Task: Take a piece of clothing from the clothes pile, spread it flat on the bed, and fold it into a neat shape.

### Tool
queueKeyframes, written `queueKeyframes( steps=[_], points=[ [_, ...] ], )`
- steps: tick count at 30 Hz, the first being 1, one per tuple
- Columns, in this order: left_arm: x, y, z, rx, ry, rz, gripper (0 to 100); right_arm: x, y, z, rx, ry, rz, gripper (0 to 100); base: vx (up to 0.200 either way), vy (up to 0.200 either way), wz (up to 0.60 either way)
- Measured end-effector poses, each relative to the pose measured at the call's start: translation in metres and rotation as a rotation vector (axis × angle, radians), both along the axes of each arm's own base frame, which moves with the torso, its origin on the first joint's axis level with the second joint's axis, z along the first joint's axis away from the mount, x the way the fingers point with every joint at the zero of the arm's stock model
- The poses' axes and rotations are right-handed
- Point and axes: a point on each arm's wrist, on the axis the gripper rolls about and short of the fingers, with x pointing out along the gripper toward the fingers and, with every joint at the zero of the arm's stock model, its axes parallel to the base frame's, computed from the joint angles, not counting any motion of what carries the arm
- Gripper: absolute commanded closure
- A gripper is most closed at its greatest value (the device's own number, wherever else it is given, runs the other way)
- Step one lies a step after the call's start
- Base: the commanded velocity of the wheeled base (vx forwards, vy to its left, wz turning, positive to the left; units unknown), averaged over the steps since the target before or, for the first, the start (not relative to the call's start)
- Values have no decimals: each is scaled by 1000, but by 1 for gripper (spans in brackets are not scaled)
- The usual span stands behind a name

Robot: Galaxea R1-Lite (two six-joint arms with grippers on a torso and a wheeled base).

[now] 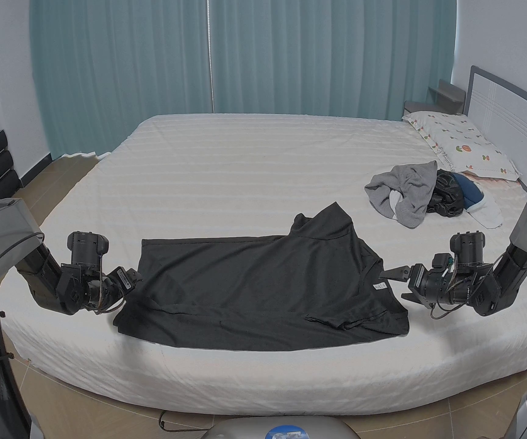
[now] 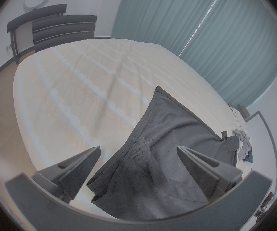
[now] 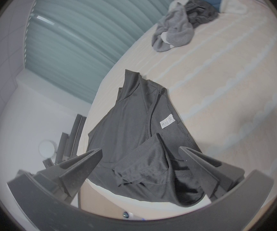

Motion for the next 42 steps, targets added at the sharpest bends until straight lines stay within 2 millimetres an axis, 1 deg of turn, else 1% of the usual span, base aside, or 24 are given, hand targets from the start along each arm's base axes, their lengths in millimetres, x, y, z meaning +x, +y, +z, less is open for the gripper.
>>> queueKeyframes(
  steps=[4, 8, 12, 17, 22, 32, 38, 42],
  points=[
    [-2, 3, 3, -71, -4, 7, 0, -7, 15, 7, 49, 42, -59, 0, 0, 0, 0],
    [-8, 7, 6, -175, 16, -2, 0, -15, 38, 8, 78, 86, -89, 0, 0, 0, 0],
    [-14, 8, 9, -277, 52, -2, 0, -20, 58, 3, 88, 125, -96, 0, 0, 0, 0],
    [-16, 9, 16, -343, 50, -8, 0, -19, 73, -8, 87, 160, -93, 0, 0, 0, 0],
    [-17, 9, 17, -346, 49, -7, 0, -15, 78, -14, 101, 184, -101, 0, 0, 0, 0],
    [-17, 9, 17, -347, 50, -7, 0, -8, 81, -25, 98, 200, -106, 0, 0, 0, 0],
    [-17, 9, 17, -347, 51, -7, 0, -10, 81, -27, 75, 201, -133, 0, 0, 0, 0],
    [-17, 9, 17, -347, 51, -7, 0, -15, 83, -27, 55, 237, -131, 0, 0, 0, 0]
  ],
)
